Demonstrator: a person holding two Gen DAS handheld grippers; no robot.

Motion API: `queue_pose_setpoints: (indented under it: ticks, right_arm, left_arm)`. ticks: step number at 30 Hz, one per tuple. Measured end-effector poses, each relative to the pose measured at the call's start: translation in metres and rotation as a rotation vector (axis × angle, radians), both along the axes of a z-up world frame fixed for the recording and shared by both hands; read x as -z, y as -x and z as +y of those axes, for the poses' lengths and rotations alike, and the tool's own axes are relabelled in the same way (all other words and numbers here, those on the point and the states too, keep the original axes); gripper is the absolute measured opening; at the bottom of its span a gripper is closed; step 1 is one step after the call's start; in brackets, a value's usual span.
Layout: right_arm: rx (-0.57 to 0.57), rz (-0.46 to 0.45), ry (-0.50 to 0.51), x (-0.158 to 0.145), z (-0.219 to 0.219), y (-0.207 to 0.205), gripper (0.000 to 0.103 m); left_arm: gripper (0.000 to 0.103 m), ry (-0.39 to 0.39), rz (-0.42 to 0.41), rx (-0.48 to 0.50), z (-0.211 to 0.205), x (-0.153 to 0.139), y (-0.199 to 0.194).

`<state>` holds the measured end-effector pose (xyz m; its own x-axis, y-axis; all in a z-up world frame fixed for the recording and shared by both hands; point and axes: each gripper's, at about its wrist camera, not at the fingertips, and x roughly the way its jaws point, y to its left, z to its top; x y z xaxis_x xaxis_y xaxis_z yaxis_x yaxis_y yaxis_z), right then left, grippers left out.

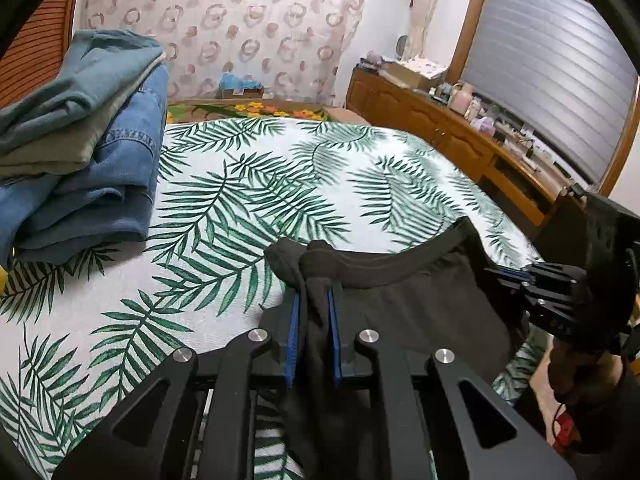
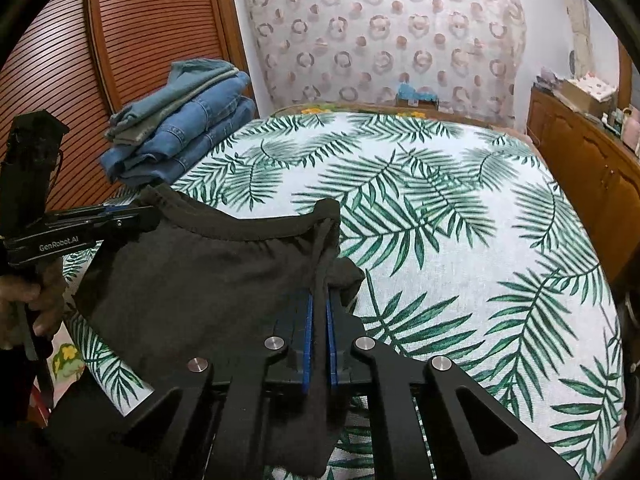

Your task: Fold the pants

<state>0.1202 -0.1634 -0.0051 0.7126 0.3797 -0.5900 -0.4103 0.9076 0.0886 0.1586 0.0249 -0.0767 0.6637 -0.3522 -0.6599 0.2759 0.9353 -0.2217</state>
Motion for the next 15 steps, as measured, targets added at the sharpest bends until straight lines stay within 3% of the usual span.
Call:
queue_pose_setpoints:
  ticks: [15]
  right_arm:
    - [-0.015,-0.119,0.005,-0.026,-0.005,0.031,0.005]
  left_arm:
    - [0.008,0.007,-0.144,0.007,-0.012,-0.035,0.031]
